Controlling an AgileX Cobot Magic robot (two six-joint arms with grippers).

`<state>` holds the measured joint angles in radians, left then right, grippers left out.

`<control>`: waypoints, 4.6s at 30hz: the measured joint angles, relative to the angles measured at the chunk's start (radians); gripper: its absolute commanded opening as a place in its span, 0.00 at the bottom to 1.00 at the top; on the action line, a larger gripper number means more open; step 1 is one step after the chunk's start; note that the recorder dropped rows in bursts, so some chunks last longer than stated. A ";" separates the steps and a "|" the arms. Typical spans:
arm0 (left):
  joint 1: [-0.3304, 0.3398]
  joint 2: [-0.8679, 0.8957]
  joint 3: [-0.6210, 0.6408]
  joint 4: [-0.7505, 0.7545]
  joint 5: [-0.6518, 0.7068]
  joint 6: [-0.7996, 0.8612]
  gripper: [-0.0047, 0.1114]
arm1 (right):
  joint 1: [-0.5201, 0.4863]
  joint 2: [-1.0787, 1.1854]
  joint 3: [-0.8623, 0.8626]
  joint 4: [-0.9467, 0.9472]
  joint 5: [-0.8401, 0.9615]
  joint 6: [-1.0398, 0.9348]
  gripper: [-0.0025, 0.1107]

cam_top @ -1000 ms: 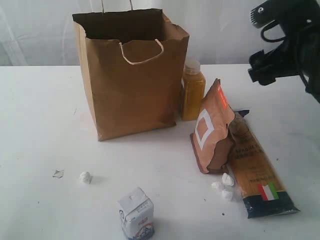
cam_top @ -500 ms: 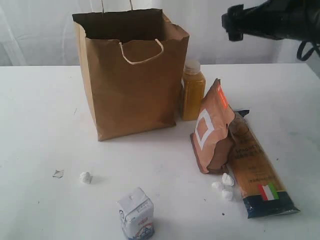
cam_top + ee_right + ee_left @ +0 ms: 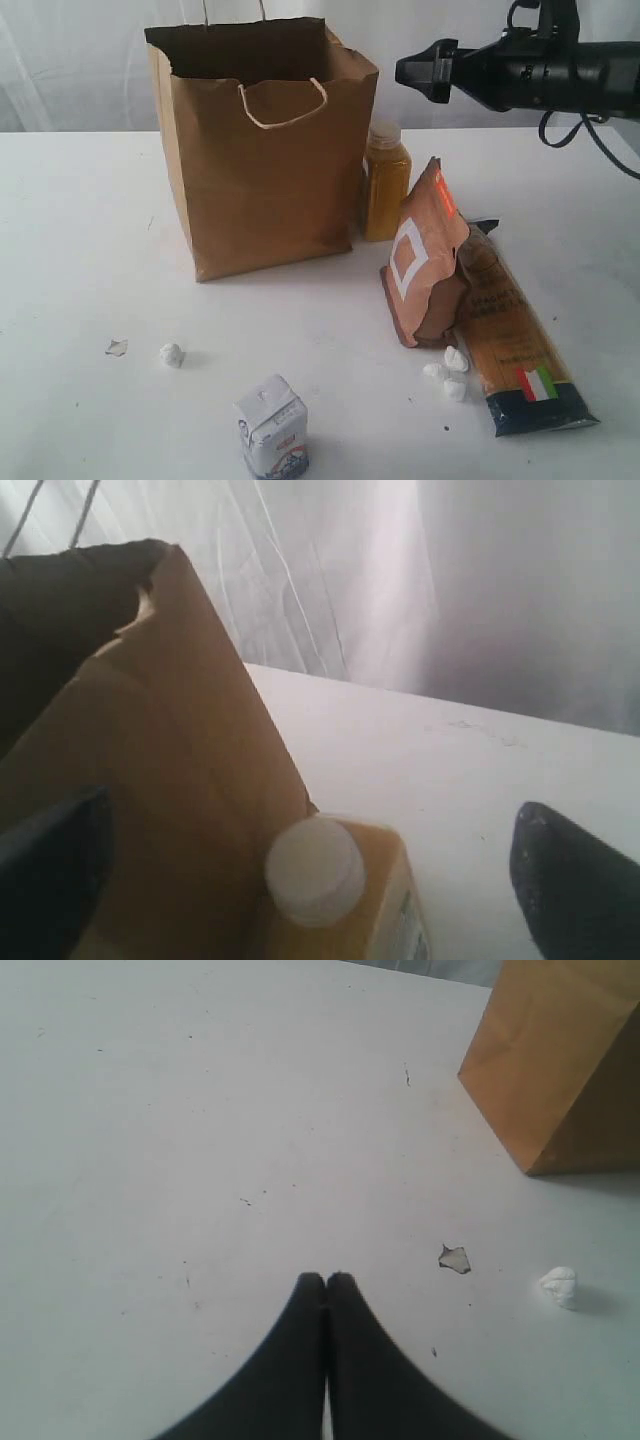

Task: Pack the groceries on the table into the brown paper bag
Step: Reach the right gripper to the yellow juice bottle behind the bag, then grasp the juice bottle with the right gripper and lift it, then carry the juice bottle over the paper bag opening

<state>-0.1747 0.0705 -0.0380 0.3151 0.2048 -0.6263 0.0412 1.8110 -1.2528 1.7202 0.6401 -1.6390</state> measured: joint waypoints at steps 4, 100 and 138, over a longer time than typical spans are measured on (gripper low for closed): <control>0.000 0.000 0.000 -0.004 0.000 0.000 0.04 | 0.000 0.004 0.000 -0.002 -0.004 -0.036 0.93; 0.000 0.000 0.000 -0.042 0.000 0.000 0.04 | -0.185 -0.063 -0.124 -0.237 0.025 0.400 0.02; 0.000 0.000 0.000 -0.042 -0.038 0.000 0.04 | 0.245 -0.223 -0.254 -0.059 0.197 0.218 0.02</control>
<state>-0.1747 0.0705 -0.0380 0.2727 0.1665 -0.6263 0.2859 1.5878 -1.5066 1.6615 0.8376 -1.4208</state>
